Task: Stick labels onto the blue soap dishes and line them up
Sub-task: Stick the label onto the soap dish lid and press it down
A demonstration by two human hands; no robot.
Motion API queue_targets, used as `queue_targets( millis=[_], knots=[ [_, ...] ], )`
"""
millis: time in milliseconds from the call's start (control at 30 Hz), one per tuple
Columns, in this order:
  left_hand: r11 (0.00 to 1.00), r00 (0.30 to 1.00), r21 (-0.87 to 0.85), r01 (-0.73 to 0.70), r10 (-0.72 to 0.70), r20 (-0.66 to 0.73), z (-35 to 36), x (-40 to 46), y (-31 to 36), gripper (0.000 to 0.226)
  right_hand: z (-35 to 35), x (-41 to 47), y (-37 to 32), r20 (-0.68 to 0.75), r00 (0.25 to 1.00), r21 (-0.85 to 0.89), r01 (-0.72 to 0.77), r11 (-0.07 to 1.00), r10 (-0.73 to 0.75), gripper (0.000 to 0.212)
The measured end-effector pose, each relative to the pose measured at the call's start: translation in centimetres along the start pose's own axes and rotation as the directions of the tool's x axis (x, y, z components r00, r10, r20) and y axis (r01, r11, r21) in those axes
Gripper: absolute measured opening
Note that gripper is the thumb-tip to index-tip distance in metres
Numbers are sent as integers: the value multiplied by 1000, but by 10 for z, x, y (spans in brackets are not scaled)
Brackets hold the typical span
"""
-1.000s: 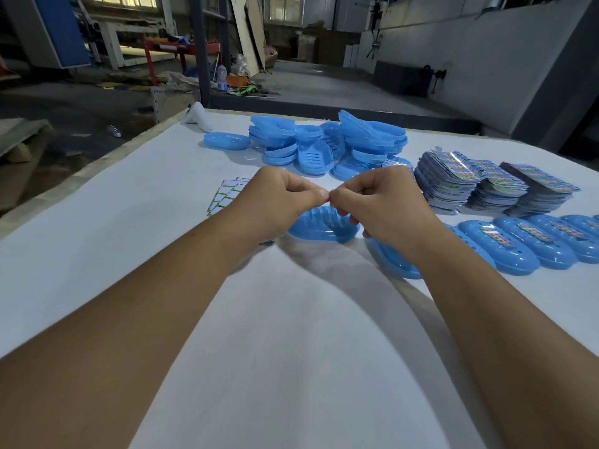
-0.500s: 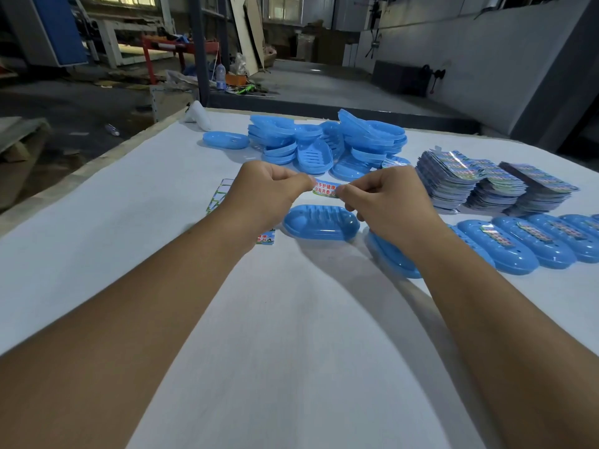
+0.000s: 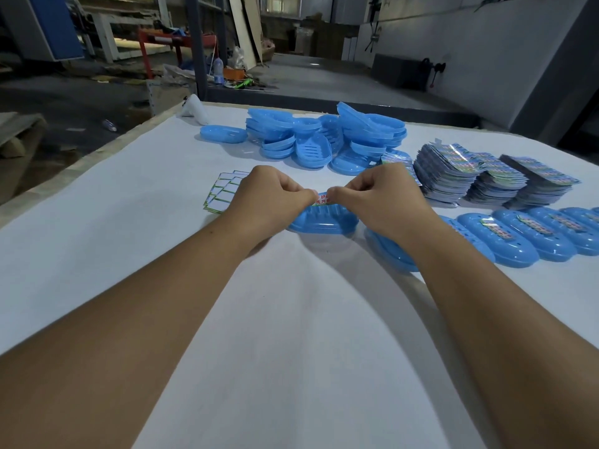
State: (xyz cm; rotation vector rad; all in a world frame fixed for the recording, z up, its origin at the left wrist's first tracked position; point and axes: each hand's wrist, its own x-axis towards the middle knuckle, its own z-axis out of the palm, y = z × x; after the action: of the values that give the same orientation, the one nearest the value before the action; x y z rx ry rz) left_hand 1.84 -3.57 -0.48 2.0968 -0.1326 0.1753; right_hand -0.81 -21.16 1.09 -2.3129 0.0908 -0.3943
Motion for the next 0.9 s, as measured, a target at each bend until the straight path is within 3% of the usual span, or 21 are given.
queue_targets(
  millis=[300,900],
  knots=[
    [995,1000,98,6,-5,-6,2,4,-2,22,1,5,0,60,998,-165,-16,986,27,30],
    [976,999,213,-45,45,4,2,0,1,15,1,5,0,67,998,-203,-7,979,21,28]
  ],
)
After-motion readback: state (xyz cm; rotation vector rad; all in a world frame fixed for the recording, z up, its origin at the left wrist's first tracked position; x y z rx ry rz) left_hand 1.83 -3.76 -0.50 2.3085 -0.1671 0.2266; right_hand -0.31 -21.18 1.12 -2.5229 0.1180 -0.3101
